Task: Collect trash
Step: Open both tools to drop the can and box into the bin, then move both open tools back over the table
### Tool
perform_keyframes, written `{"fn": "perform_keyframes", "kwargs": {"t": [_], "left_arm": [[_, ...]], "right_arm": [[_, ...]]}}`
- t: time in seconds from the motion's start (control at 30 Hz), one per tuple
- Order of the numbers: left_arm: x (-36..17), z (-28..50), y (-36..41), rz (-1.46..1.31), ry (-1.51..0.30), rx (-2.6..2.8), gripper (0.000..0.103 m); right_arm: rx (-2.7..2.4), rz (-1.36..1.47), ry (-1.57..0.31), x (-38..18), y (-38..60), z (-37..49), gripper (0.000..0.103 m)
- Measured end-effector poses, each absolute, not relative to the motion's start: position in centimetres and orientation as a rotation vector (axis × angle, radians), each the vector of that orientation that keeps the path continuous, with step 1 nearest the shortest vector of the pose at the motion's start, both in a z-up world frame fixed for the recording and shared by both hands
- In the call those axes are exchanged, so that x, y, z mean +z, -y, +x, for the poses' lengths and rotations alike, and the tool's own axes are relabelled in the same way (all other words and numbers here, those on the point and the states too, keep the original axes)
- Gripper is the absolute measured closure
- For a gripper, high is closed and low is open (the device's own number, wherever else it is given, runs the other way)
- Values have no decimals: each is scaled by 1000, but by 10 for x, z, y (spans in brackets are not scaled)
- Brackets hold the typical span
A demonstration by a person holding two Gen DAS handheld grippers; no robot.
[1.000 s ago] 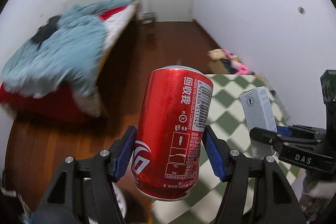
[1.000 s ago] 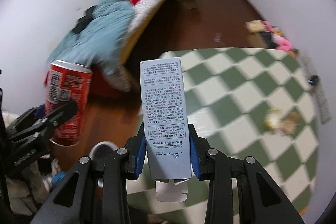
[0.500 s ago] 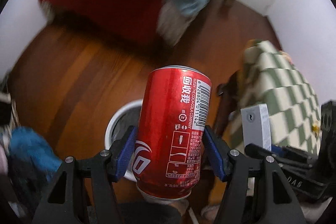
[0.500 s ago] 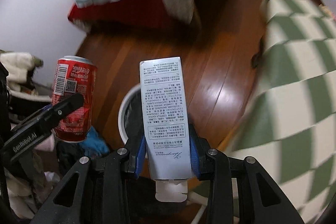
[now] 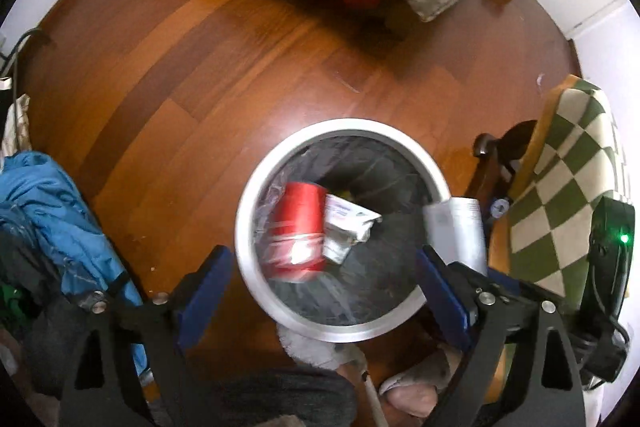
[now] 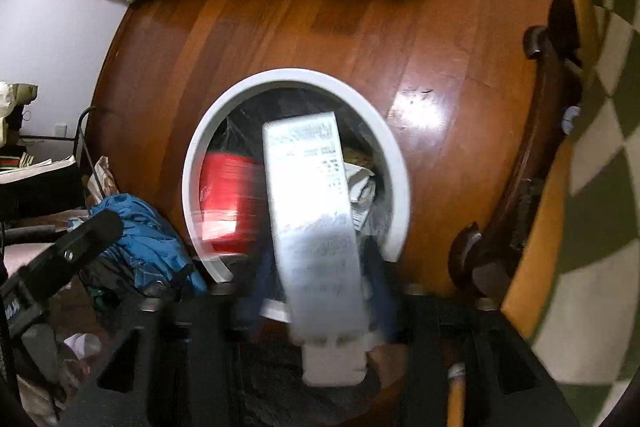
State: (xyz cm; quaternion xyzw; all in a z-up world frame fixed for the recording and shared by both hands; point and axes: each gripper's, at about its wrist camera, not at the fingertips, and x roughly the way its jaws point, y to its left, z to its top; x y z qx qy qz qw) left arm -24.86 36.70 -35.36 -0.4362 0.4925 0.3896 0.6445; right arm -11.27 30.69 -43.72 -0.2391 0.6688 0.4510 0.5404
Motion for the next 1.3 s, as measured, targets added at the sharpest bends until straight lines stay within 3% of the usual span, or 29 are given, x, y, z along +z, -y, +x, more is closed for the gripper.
{"fn": "perform_keyframes", "kwargs": {"t": [0.07, 0.17, 0.63, 1.3], "left_arm": [[-349, -257, -367, -969, -1116, 930, 7], [-345, -270, -362, -904, -1114, 1007, 7], [-347, -271, -331, -873, -1167, 1050, 7], [-253, -270, -282, -725, -1050, 1070, 7]], "right_arm": [[1082, -586, -1575, -441, -311, -116, 12], [1084, -643, -1529, -439, -312, -117, 3], [1023, -813, -1364, -416, -285, -113, 3], [1128, -726, -1229, -310, -239, -115, 3]]}}
